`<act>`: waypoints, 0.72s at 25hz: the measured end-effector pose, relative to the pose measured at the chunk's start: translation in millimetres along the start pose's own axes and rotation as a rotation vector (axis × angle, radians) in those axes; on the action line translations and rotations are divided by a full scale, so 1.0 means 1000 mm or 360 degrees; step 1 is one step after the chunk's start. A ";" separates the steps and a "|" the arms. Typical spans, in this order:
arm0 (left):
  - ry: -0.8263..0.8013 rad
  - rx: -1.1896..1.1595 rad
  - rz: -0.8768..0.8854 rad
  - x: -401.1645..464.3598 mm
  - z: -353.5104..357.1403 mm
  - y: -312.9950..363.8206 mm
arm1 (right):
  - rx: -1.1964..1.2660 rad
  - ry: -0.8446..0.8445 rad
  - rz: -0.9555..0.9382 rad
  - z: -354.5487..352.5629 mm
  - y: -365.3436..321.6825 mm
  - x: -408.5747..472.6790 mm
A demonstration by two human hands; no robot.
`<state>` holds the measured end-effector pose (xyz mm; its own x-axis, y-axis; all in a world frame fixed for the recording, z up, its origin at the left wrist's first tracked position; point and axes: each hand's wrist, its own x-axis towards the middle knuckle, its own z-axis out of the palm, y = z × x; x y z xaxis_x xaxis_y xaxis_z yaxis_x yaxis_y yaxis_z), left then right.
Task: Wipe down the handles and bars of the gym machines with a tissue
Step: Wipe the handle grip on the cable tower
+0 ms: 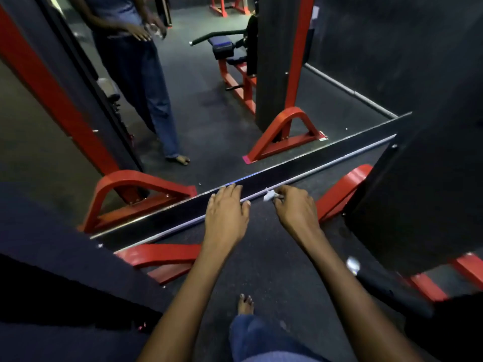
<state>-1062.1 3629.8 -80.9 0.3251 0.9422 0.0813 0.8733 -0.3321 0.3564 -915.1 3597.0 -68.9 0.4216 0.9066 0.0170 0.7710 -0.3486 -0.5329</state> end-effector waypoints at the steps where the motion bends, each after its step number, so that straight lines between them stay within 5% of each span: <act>1: -0.0058 0.0016 0.0035 0.024 0.004 -0.002 | -0.0009 -0.0004 0.0069 0.004 -0.001 0.020; 12: -0.0357 -0.0072 0.0982 0.206 0.053 0.085 | -0.0061 0.0291 0.0799 -0.036 0.036 0.127; 18: -0.0664 -0.0297 0.1867 0.234 0.082 0.181 | -0.0069 0.1009 0.1392 -0.071 0.072 0.109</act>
<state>-798.1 3786.4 -73.8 0.9886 -0.0119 0.1500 -0.0714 -0.9148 0.3976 -779.7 3653.5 -45.2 0.9947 0.0555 0.0864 0.0937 -0.8349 -0.5424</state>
